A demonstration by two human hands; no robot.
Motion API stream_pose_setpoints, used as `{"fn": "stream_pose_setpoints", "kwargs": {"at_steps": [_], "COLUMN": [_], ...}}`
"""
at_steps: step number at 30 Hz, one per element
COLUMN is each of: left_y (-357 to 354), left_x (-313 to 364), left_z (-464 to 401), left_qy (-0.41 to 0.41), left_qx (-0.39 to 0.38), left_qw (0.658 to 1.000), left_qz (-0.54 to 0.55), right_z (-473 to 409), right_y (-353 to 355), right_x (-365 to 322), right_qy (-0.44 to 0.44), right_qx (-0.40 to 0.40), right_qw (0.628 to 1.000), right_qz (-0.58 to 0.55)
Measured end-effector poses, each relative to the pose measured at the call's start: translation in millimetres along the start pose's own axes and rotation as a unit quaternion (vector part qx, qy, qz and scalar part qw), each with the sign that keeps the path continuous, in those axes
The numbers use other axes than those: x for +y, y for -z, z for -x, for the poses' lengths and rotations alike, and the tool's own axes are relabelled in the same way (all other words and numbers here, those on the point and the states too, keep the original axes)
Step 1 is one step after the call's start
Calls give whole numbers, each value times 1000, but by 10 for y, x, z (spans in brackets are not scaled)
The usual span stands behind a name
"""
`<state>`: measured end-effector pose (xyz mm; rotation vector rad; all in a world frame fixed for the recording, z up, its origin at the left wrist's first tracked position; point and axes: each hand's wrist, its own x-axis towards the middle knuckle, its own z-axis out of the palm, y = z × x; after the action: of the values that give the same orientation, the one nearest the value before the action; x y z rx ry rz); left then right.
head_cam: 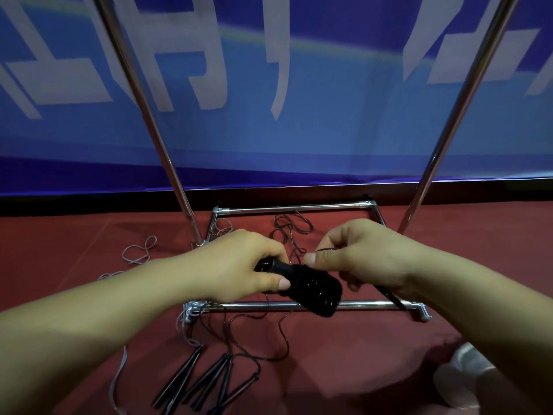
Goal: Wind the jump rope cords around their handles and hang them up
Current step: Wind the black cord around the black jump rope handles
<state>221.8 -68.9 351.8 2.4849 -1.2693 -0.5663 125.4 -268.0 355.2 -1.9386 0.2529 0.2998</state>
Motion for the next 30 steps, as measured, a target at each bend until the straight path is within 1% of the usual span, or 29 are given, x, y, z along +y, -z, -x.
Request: {"fn": "stream_pose_setpoints", "kwargs": {"at_steps": [3,7,10,12,16,18,20,22,25,28,30], "left_y": [3,30,79,103,154,176,195,213,235,230,198], "left_x": [8,49,99,122,167,180,203,233,292,342,331], "left_z": [14,44,69,90,141,156,170,175,185,163,126], "left_qy": [-16,-24,-37,-52,-83,-94,-102,-106,-122,-104,-70], "left_qx": [-40,-73,-85,-98,-123,-123,-111,-91,-48,25,80], "left_qw": [999,995,990,984,962,951,936,920,900,887,879], "left_qz": [27,69,111,138,227,268,318,367,416,449,466], "right_z": [-39,-109,-132,-129,-107,-101,-102,-120,-171,-161,-118], "right_y": [48,86,91,105,152,198,239,249,232,56,-78], "right_x": [54,141,145,126,141,135,107,148,339,243,120], "right_qy": [43,104,144,147,147,133,116,103,77,131,135], "right_qx": [33,56,55,41,-22,-59,-90,-94,-49,-43,-19], "right_qw": [998,991,984,984,987,988,981,977,982,978,974], "right_qz": [45,69,89,95,56,-47,-131,-159,-163,-154,-178]}}
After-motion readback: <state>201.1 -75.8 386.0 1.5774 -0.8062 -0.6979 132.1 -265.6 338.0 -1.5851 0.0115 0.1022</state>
